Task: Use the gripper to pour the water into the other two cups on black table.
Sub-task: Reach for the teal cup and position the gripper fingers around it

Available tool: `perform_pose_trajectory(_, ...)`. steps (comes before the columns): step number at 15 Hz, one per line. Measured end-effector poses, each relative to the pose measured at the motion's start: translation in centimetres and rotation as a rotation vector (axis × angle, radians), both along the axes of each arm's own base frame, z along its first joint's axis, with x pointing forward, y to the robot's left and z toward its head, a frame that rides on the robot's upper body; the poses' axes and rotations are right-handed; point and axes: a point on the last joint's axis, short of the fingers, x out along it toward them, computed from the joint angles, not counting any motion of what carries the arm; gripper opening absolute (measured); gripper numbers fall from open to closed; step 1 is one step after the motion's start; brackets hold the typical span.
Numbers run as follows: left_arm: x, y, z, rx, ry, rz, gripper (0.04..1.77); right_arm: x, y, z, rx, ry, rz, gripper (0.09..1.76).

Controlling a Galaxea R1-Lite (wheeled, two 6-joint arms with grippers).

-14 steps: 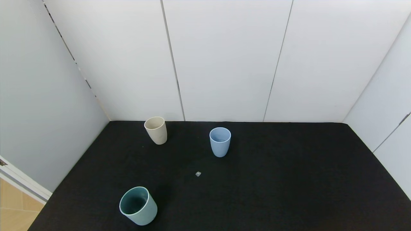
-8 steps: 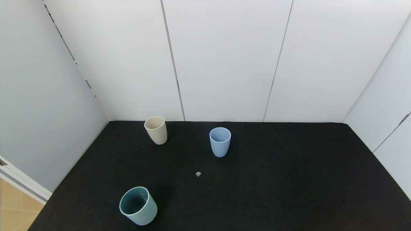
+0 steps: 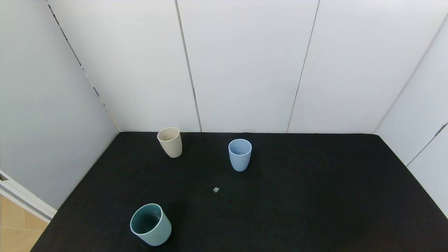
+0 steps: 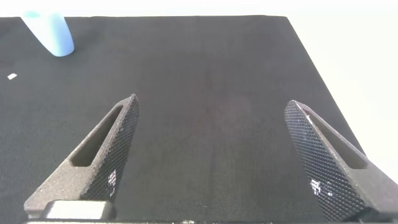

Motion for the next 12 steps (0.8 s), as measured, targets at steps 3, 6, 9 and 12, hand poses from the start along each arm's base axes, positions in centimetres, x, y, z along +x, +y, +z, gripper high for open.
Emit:
perform_pose_trajectory(3, 2.4, -0.4, -1.1, 0.039, 0.144, -0.072, 1.72, 0.0, 0.0, 0.0, 0.000, 0.000, 0.001, 1.71)
perform_pose_trajectory(6, 4.8, -1.0, -2.1, 0.059, 0.183, -0.095, 1.72, 0.0, 0.0, 0.0, 0.000, 0.000, 0.000, 1.71)
perform_pose_trajectory(9, 6.4, -1.5, -3.3, 0.074, 0.239, -0.102, 1.72, 0.0, 0.0, 0.0, 0.000, 0.000, 0.000, 1.71)
perform_pose_trajectory(12, 6.8, -1.6, -4.0, 0.087, 0.296, -0.105, 1.72, 0.0, 0.0, 0.0, 0.000, 0.000, 0.000, 1.71)
